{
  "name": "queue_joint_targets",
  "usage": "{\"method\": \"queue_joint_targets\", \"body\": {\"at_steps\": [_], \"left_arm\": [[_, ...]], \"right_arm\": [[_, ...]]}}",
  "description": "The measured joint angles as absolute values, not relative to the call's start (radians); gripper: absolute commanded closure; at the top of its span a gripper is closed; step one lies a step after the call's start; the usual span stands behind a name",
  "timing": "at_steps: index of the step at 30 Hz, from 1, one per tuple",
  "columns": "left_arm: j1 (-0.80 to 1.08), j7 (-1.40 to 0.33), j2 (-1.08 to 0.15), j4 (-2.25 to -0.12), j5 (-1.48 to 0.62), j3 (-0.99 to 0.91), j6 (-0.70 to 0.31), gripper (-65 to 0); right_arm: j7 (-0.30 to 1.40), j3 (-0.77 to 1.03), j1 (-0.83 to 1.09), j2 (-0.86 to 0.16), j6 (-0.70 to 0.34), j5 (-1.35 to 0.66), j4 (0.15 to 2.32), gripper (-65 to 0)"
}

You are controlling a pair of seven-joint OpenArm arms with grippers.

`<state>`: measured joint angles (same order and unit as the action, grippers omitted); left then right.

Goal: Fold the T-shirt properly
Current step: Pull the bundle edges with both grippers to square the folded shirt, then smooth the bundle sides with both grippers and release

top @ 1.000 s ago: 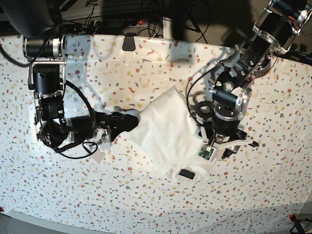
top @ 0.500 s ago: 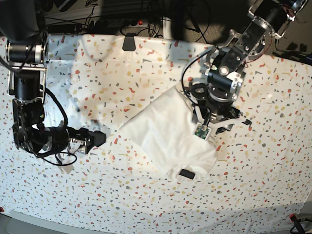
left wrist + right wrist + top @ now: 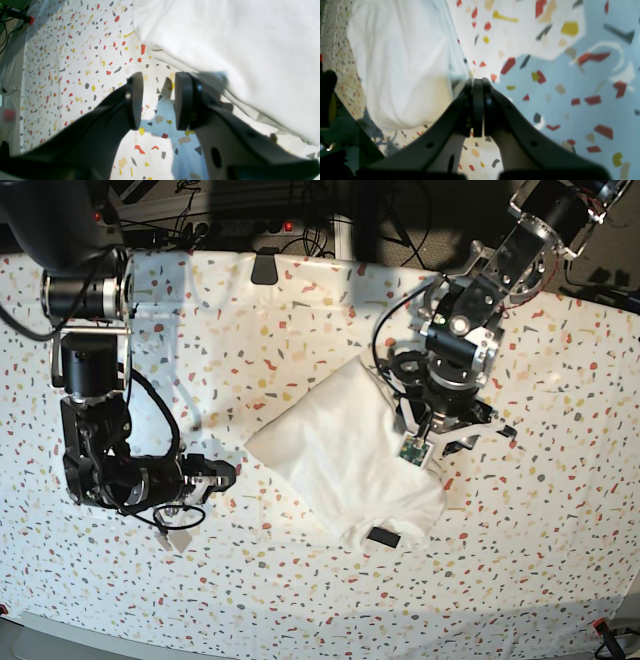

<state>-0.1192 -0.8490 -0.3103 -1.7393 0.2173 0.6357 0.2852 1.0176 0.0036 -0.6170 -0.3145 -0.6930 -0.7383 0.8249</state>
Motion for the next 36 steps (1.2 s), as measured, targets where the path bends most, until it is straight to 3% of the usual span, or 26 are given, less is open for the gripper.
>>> {"method": "queue_joint_targets", "body": {"at_steps": [3, 8, 11, 20, 28, 33, 36], "left_arm": [[-0.119, -0.849, -0.310, -1.739, 0.216, 0.636, 0.285, -20.0], [-0.119, -0.849, -0.310, -1.739, 0.217, 0.636, 0.285, -20.0], [-0.119, -0.849, -0.310, -1.739, 0.216, 0.636, 0.285, -20.0], [-0.119, -0.849, -0.310, -1.739, 0.217, 0.636, 0.285, -20.0], [-0.119, -0.846, -0.387, -1.739, 0.333, 0.636, 0.240, -20.0], [-0.119, -0.846, -0.423, -1.739, 0.314, 0.636, 0.254, -20.0], [-0.119, -0.846, -0.427, -1.739, 0.313, 0.636, 0.253, -20.0]], "right_arm": [[0.974, 0.004, -0.646, -0.313, -0.693, -0.731, 0.825, 0.0], [0.816, 0.004, -0.660, -0.303, -0.693, -0.459, 0.825, 0.0], [0.781, 0.005, -0.656, -0.276, -0.678, -0.315, 0.825, 0.0], [0.733, 0.006, -0.638, -0.160, -0.667, -0.155, 0.825, 0.0], [0.788, 0.006, -0.571, -0.146, -0.670, -0.167, 0.825, 0.0], [0.970, 0.006, -0.558, -0.143, -0.693, -0.395, 0.827, 0.0], [1.010, 0.006, -0.551, -0.129, -0.693, -0.435, 0.827, 0.0]]}}
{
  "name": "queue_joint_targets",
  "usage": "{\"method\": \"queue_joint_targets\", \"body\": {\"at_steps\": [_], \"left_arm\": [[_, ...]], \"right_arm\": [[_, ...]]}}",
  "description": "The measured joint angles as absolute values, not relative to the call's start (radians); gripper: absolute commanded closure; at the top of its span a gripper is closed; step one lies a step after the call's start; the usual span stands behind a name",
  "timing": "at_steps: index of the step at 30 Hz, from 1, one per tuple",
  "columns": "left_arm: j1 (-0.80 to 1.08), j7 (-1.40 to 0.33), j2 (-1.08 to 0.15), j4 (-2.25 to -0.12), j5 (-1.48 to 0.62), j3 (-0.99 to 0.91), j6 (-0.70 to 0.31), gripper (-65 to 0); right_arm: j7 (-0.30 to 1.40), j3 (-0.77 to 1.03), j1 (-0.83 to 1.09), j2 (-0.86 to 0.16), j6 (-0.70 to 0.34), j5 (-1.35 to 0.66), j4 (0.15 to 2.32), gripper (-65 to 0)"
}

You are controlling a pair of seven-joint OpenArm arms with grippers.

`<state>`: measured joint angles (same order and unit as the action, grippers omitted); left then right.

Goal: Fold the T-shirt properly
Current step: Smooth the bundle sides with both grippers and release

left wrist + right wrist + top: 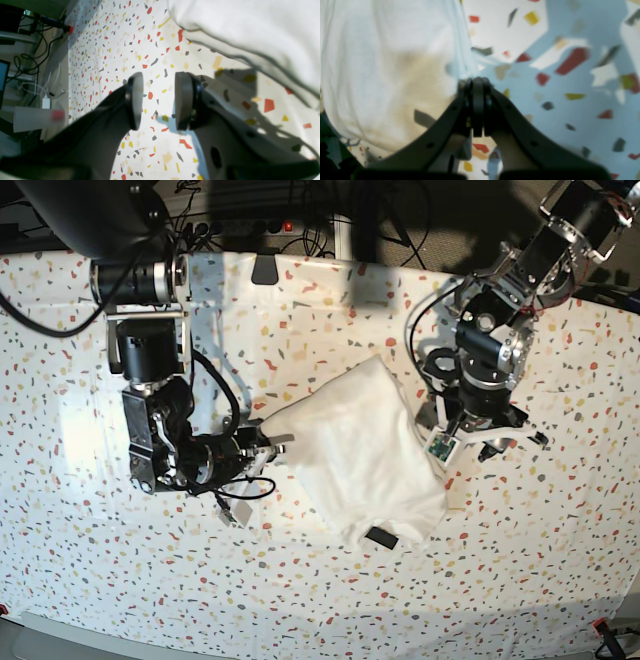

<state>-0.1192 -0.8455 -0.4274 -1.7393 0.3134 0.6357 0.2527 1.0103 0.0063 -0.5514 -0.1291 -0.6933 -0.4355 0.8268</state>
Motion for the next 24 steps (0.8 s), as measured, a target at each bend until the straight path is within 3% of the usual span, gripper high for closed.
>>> {"method": "queue_joint_targets", "body": {"at_steps": [11, 15, 22, 23, 24], "left_arm": [[-0.119, -0.838, -0.430, -1.739, 0.314, 0.636, 0.252, -20.0], [-0.119, -0.839, -0.430, -1.739, 0.313, 0.636, 0.252, -20.0], [-0.119, -0.756, -0.429, -1.739, 0.204, 0.636, 0.247, -20.0], [-0.119, -0.761, -0.429, -1.739, 0.200, 0.636, 0.243, -20.0], [-0.119, -0.761, -0.429, -1.739, 0.197, 0.636, 0.235, -20.0]], "right_arm": [[1.261, 0.006, -0.511, -0.059, -0.693, -0.670, 0.827, 0.0], [1.242, 0.005, -0.504, -0.054, -0.693, -0.679, 0.826, 0.0], [1.158, 0.006, -0.518, -0.150, -0.693, -0.676, 0.826, 0.0], [1.178, 0.006, -0.524, -0.162, -0.693, -0.675, 0.826, -0.7], [1.202, 0.006, -0.529, -0.174, -0.693, -0.672, 0.826, -10.7]]}}
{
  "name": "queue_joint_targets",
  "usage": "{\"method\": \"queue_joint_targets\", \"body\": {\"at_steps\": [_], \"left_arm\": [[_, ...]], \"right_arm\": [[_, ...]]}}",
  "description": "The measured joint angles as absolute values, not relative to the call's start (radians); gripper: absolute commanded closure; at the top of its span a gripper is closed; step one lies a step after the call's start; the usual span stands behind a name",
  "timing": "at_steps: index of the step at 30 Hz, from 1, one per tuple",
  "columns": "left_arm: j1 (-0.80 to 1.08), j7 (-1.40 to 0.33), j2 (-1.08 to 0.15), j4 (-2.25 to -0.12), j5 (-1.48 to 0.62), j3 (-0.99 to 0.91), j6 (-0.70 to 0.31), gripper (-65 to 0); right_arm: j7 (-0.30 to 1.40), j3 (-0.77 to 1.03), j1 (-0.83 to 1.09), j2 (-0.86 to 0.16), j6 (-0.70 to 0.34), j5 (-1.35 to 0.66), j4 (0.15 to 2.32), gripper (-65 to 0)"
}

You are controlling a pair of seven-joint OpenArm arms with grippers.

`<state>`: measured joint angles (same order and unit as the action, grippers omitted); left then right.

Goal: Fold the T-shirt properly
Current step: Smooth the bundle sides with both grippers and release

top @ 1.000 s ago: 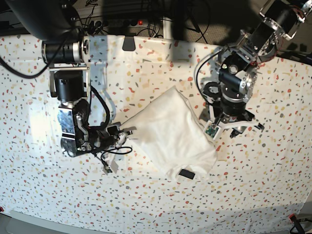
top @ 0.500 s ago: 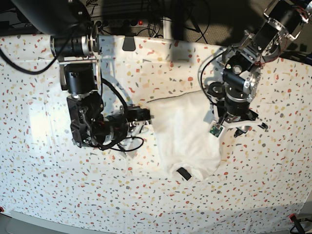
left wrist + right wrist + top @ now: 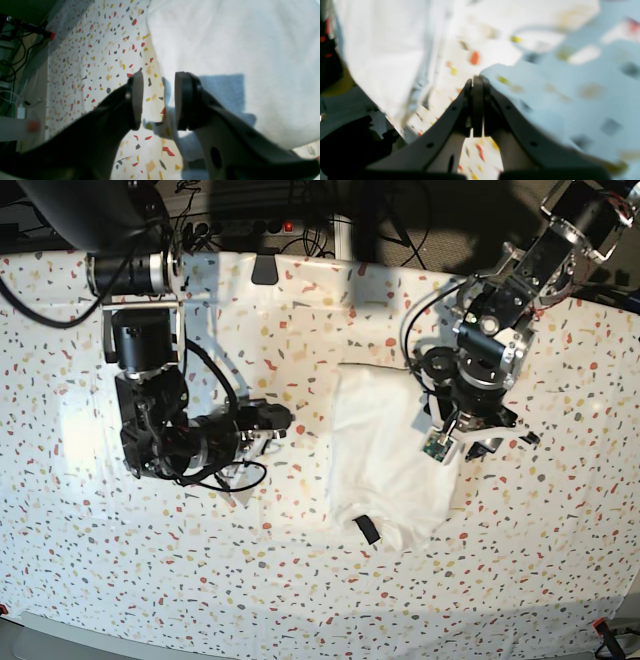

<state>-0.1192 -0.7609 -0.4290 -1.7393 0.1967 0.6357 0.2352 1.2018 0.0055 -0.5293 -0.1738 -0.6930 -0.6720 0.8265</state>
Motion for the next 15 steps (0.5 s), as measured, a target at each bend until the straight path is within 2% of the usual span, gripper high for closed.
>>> {"method": "queue_joint_targets", "body": {"at_steps": [2, 4, 11, 13, 15], "left_arm": [[-0.119, -0.759, -0.429, -1.739, 0.192, 0.636, 0.233, -20.0], [-0.119, -0.761, -0.429, -1.739, 0.193, 0.636, 0.233, -20.0], [-0.119, -0.765, -0.429, -1.739, 0.191, 0.636, 0.237, -20.0], [-0.117, -0.771, -0.420, -1.739, 0.184, 0.611, 0.252, -20.0], [-0.117, -0.782, -0.413, -1.739, 0.144, 0.553, 0.253, -20.0]], "right_arm": [[1.213, 0.006, -0.535, -0.193, -0.695, -0.702, 0.827, -31.8], [1.193, 0.005, -0.537, -0.208, -0.705, -0.716, 0.830, -47.5], [0.888, 0.005, -0.532, -0.260, -0.693, -0.672, 0.826, -47.6], [0.866, 0.006, -0.535, -0.269, -0.693, -0.669, 0.826, -47.6], [0.915, 0.006, -0.557, -0.278, -0.689, -0.662, 0.826, -47.5]]}}
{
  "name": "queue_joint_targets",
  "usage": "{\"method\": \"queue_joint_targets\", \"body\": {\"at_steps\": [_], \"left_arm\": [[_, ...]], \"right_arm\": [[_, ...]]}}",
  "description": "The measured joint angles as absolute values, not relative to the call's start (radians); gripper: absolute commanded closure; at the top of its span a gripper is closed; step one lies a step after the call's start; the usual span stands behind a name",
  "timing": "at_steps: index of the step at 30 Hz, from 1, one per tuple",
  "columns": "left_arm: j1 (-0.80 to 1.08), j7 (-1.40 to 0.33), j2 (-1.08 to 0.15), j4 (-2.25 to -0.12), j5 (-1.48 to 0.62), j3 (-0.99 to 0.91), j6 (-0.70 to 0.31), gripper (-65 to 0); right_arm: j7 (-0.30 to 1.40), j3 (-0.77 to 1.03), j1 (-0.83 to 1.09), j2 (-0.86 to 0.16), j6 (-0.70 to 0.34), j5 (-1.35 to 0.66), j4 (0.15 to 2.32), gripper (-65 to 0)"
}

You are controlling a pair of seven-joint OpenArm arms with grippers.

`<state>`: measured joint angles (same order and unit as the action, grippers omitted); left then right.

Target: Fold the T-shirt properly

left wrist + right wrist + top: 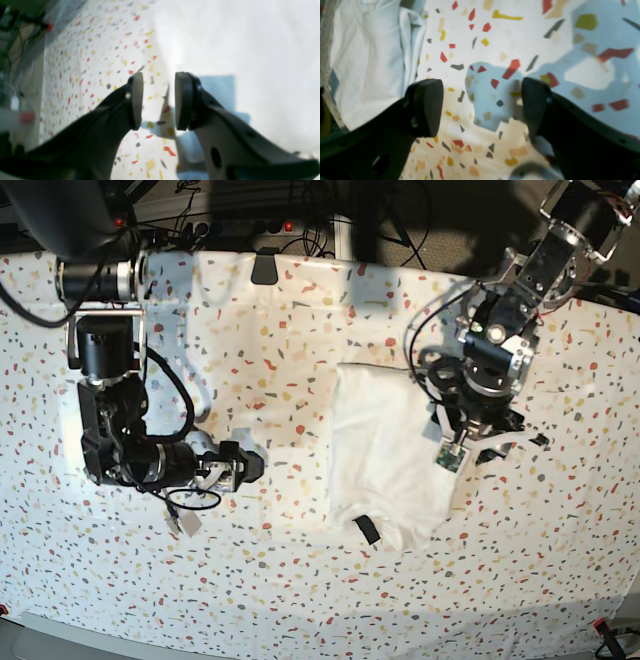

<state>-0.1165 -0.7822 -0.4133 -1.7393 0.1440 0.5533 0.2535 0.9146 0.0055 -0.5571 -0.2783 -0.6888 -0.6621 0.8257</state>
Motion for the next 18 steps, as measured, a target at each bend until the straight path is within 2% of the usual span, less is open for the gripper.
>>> {"method": "queue_joint_targets", "body": {"at_steps": [6, 9, 13, 18], "left_arm": [[-0.086, -0.800, -0.382, -1.768, 0.008, 0.301, 0.248, -20.0], [-0.015, -0.812, -0.393, -1.837, -0.088, 0.190, 0.161, -20.0], [0.093, -0.809, -0.393, -1.972, -0.170, 0.064, 0.073, -20.0], [0.231, -0.786, -0.393, -2.064, -0.176, -0.051, 0.027, -20.0]], "right_arm": [[1.006, 0.006, -0.595, -0.319, -0.690, -0.699, 0.830, -47.5], [1.035, 0.006, -0.584, -0.364, -0.690, -0.716, 0.832, -47.5], [1.135, 0.006, -0.581, -0.421, -0.693, -0.834, 0.835, -47.5], [1.209, 0.007, -0.521, -0.499, -0.694, -0.986, 0.888, -47.5]]}}
